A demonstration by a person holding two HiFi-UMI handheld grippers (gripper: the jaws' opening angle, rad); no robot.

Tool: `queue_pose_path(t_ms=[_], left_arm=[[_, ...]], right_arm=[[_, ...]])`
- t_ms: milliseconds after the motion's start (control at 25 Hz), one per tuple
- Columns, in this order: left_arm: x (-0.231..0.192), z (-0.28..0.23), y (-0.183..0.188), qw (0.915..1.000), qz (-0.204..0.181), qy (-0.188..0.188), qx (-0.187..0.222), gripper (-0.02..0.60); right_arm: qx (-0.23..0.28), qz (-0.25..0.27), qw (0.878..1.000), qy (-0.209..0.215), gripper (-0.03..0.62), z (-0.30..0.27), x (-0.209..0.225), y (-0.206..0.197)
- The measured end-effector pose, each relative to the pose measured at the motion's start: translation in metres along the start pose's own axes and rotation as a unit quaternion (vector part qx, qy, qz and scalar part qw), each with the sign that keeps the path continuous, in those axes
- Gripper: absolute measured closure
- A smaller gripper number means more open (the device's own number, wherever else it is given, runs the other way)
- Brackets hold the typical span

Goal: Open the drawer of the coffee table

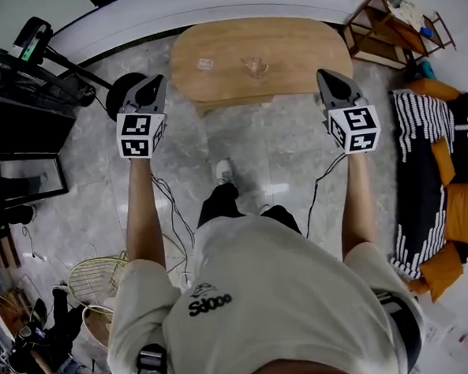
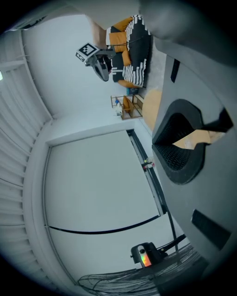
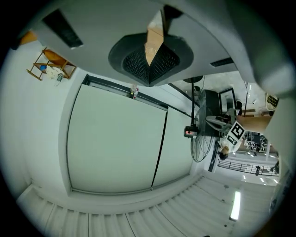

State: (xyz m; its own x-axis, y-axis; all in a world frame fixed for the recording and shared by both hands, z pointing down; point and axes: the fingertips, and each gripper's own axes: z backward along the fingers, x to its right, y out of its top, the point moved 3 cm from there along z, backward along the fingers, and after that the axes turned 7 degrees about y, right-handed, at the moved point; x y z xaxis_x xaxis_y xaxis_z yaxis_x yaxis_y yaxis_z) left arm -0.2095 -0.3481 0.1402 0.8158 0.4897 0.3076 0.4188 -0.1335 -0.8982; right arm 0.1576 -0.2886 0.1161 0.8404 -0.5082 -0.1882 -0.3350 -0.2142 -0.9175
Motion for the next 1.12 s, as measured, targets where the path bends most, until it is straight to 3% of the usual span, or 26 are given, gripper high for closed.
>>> queue_pose_path(t_ms=[400,800,1120], left_arm=[[0.043,-0.039,-0.096,0.9999,0.0,0.011,-0.007,0.563],[0.075,-0.085,-0.19,0.9998,-0.019,0.007,-0.004,0.563],[0.104,-0.122,-0.288,0.9999,0.004,0.006,0.016,0.563]], right_arm=[[0.006,0.045,0.999,-0.011,0.589,-0.025,0.013,-0.091],[0.024,0.032,0.999,-0.016,0.588,-0.074,0.007,-0.202],[0.035,0.005,0.999,-0.001,0.588,-0.112,-0.011,-0.308]])
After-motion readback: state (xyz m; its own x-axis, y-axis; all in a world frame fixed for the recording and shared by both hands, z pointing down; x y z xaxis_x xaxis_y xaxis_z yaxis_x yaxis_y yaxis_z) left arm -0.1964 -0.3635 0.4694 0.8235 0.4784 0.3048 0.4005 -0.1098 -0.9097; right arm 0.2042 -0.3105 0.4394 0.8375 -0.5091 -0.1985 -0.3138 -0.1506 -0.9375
